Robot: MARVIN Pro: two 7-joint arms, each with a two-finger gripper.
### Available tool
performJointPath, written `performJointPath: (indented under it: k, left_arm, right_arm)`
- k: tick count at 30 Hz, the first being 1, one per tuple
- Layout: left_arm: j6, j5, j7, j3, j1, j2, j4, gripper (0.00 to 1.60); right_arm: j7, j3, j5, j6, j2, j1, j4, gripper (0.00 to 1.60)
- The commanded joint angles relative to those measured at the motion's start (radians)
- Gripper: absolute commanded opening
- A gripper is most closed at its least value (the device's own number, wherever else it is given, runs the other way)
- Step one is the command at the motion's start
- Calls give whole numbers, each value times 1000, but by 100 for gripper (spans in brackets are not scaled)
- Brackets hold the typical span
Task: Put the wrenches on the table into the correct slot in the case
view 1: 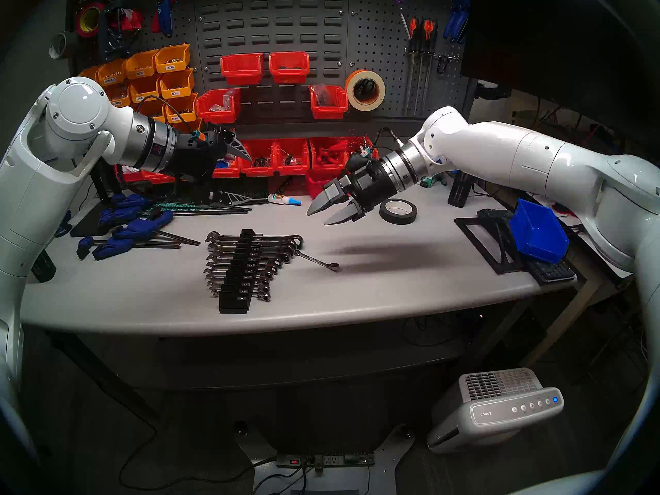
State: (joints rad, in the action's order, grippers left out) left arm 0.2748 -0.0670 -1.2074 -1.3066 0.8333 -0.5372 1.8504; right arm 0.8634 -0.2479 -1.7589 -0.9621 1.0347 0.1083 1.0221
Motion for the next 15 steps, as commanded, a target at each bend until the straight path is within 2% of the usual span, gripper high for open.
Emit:
performJointPath:
  k: [1,7,8,9,14,15]
  left_arm:
    - [-6,-20,32,-52,5,9,18,160]
    - [-9,-30,47,-68,24,12,26,160]
    - [-10,-32,50,-73,29,13,28,160]
    - [-11,-35,55,-77,36,14,31,160]
    - [-16,-42,65,-89,50,15,36,160]
    - [-17,-44,68,-92,54,16,38,160]
  right_arm:
    - [98,30,-12,2,-4,37,3,160]
    - [94,43,-28,2,-2,36,22,160]
    - [121,43,-29,2,-2,37,25,160]
    - [93,55,-48,2,-3,34,42,160]
    - [114,61,-62,2,-7,31,65,160]
    - [94,64,-69,2,-9,29,73,160]
